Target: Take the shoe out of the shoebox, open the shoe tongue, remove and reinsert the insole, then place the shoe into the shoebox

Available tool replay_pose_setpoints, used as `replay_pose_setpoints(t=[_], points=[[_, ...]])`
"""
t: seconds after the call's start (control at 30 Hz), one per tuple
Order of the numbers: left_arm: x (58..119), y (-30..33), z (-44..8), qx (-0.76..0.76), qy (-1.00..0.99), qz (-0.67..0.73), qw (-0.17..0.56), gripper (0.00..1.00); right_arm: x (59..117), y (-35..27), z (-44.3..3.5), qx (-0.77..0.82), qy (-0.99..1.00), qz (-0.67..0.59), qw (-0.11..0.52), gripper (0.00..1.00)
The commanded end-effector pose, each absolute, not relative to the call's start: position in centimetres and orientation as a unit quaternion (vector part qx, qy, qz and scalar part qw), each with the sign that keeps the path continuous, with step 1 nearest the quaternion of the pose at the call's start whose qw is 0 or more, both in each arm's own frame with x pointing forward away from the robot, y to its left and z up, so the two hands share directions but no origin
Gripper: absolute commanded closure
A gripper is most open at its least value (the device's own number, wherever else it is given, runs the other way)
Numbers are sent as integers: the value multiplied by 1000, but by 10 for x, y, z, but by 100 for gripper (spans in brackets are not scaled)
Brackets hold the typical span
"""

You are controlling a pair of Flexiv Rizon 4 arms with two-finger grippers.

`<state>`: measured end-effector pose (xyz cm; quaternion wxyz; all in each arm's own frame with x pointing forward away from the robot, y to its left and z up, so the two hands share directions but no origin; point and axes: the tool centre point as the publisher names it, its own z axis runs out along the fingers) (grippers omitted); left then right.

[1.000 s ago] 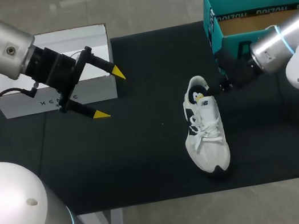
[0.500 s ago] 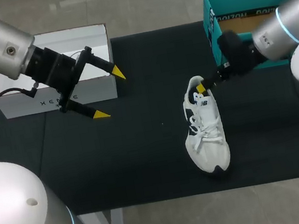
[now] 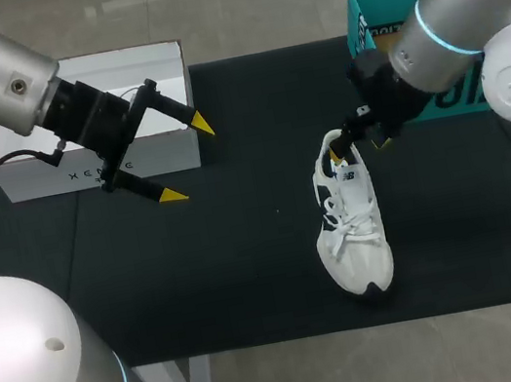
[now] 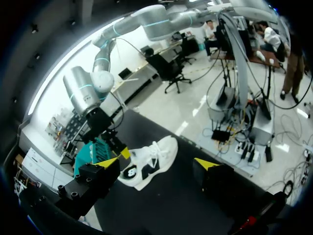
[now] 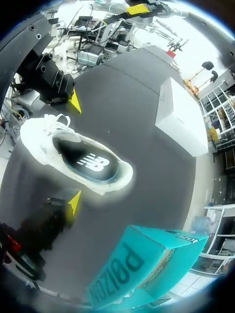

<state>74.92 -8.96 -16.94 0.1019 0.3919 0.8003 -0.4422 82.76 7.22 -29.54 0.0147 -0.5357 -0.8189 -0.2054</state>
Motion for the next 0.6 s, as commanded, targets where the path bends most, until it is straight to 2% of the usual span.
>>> replay_pose_setpoints(t=[0.03,0.07,0.1,0.13,0.6], points=[[749,-89,-169,392,801,-441,101,0,835,88,-300,-570,-808,-45,-142,0],[749,-89,-169,392,801,-441,101,0,836,89,-301,-570,-808,-46,-141,51],[749,-89,-169,392,801,-441,101,0,836,92,-300,-570,-808,-48,-142,95],[749,-89,-169,392,801,-441,101,0,837,93,-302,-573,-806,-50,-138,100],[749,-89,-169,392,801,-441,101,0,861,79,-328,-592,-793,-55,-133,100]])
